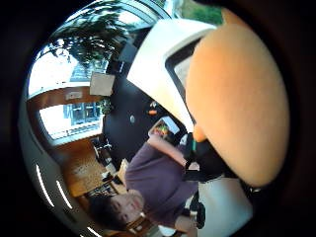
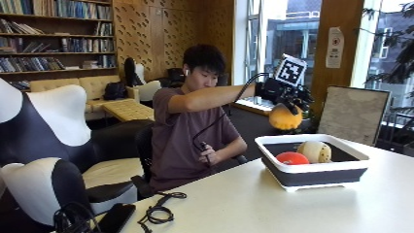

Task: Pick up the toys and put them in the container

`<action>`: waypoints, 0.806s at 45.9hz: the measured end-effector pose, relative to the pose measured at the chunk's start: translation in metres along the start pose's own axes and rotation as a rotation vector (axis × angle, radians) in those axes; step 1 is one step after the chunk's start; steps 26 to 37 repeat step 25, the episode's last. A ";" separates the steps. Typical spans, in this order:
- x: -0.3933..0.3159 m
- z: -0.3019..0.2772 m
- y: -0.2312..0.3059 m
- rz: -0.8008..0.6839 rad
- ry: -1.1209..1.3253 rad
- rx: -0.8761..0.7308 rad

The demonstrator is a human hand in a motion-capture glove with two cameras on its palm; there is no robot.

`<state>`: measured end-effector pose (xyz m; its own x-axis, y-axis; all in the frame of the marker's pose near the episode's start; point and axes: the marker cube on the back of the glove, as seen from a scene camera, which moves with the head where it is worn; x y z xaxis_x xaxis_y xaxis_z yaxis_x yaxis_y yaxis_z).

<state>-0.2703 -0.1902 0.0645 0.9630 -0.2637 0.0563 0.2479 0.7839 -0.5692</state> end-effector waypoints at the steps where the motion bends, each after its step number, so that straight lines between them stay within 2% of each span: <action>1: -0.003 0.000 0.002 -0.060 -0.030 -0.017; 4: -0.005 0.001 0.004 -0.142 -0.063 -0.006; 7: -0.004 0.000 0.002 -0.113 -0.050 0.023; 10: 0.005 0.002 -0.001 -0.018 0.037 0.050; 15: -0.002 -0.002 0.002 -0.092 -0.046 0.091; 25: 0.028 0.011 -0.012 0.166 0.206 0.150; 37: 0.028 0.011 -0.012 0.166 0.206 0.150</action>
